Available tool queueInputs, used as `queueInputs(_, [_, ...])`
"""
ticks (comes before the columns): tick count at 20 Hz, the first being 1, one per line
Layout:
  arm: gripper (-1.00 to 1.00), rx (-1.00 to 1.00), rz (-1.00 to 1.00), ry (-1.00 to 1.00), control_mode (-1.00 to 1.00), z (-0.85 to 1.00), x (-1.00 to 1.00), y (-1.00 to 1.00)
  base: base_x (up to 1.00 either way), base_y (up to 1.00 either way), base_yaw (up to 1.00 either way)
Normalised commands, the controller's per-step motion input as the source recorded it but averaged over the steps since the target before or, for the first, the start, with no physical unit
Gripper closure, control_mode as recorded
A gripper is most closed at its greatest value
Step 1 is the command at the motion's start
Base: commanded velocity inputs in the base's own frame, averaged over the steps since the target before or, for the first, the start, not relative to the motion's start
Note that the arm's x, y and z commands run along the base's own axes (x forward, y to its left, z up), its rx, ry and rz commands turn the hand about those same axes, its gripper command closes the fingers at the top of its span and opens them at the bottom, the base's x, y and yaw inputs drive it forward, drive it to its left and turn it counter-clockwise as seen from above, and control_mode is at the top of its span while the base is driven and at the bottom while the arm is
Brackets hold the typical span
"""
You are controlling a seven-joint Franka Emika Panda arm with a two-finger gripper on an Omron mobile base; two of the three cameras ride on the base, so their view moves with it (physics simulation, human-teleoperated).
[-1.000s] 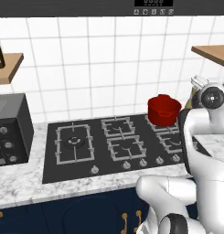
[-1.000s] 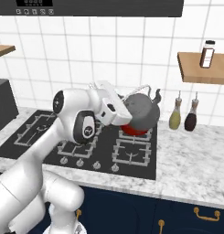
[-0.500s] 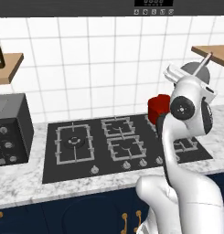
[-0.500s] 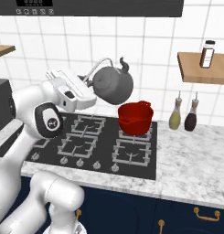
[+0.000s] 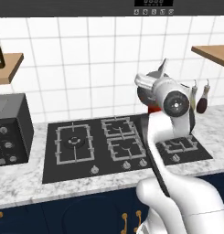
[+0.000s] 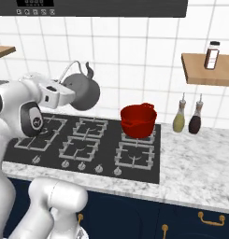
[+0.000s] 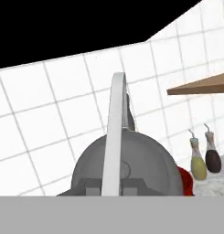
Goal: Pick the kettle from the counter and place it on a stove burner. Then turn the burner on.
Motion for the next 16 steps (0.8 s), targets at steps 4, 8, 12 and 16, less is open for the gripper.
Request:
queueInputs(4, [1.0, 0.06, 0.39, 0.49, -1.0, -0.05, 0.1, 1.0, 0.0, 0.0, 0.0])
queueInputs(8, [1.0, 0.0, 0.4, 0.39, -1.0, -0.54, 0.16, 0.91, 0.0, 0.0, 0.0])
queueInputs(12, [1.0, 0.0, 0.16, 0.03, -1.0, -0.32, 0.03, 0.16, 0.0, 0.0, 0.0])
queueInputs(16, [1.0, 0.0, 0.07, 0.0, -1.0, -0.74, 0.47, 0.56, 0.0, 0.0, 0.0])
